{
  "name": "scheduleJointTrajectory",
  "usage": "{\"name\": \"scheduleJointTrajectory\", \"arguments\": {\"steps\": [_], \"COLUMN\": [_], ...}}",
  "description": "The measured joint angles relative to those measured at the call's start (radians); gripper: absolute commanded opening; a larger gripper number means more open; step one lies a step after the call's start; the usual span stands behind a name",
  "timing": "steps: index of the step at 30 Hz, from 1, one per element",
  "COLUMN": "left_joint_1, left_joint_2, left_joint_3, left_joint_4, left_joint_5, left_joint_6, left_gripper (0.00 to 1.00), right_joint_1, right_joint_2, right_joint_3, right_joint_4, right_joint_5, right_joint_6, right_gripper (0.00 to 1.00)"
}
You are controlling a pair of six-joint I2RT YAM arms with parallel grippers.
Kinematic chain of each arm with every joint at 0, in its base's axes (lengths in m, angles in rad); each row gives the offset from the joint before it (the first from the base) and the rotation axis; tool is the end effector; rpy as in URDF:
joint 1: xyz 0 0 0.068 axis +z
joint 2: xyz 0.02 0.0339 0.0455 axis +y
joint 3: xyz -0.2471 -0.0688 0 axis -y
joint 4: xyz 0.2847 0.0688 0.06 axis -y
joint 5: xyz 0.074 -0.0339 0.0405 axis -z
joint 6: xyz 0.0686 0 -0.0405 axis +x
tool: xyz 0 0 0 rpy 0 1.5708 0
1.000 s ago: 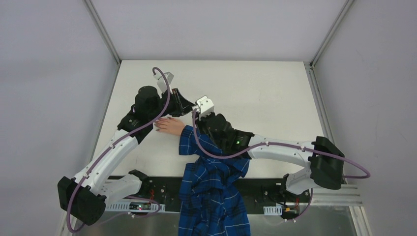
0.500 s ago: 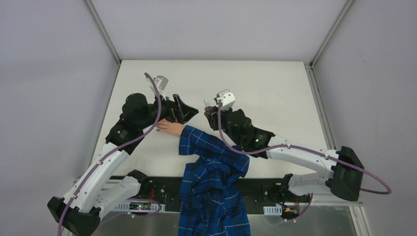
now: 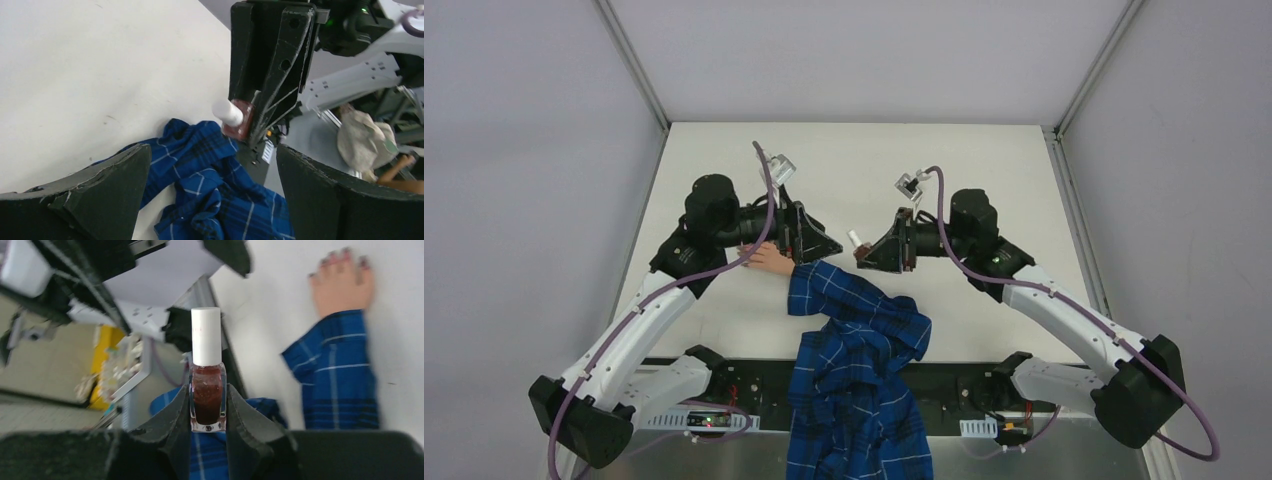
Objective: Paint the nails
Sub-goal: Unscrew the nail polish bottle.
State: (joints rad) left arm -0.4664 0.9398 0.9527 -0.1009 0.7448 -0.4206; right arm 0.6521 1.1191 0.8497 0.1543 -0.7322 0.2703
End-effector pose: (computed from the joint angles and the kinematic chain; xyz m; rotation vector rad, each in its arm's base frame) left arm 0.2310 -0.1684 0.3657 0.6454 1.6819 -1.2650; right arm 0.2319 0.2347 0.3035 -0.9104 1.5897 1.2826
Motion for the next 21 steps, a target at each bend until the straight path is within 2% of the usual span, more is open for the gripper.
{"name": "scheduleJointTrajectory", "arguments": {"steps": [4,6,8,21], "left_joint_1": [-0.013,-0.024,-0.039,-0.117], "left_joint_2": [0.037,0.053,0.067,0.111], "left_joint_3": [0.009,0.011,0.012,0.013], "left_joint_4": [0.023,0.036,0.044,0.119], "left_joint_5": [0.115,0.159,0.192,0.278], "left_joint_6": [-0.021,-0.037,-0.051,-0.109], "left_gripper": [0.99,0.94,0.84,0.53], "right_joint_1": [0.001,0.0,0.0,0.0], "right_joint_2": [0.0,0.0,0.0,0.0], "right_joint_3": [-0.023,-0.033,-0.037,-0.037], "right_joint_4": [0.059,0.078,0.089,0.104], "right_joint_5": [-0.2,-0.256,-0.287,-0.369], "right_joint_6": [0.072,0.097,0.111,0.142], "right_gripper": [0.0,0.0,0.0,0.0]}}
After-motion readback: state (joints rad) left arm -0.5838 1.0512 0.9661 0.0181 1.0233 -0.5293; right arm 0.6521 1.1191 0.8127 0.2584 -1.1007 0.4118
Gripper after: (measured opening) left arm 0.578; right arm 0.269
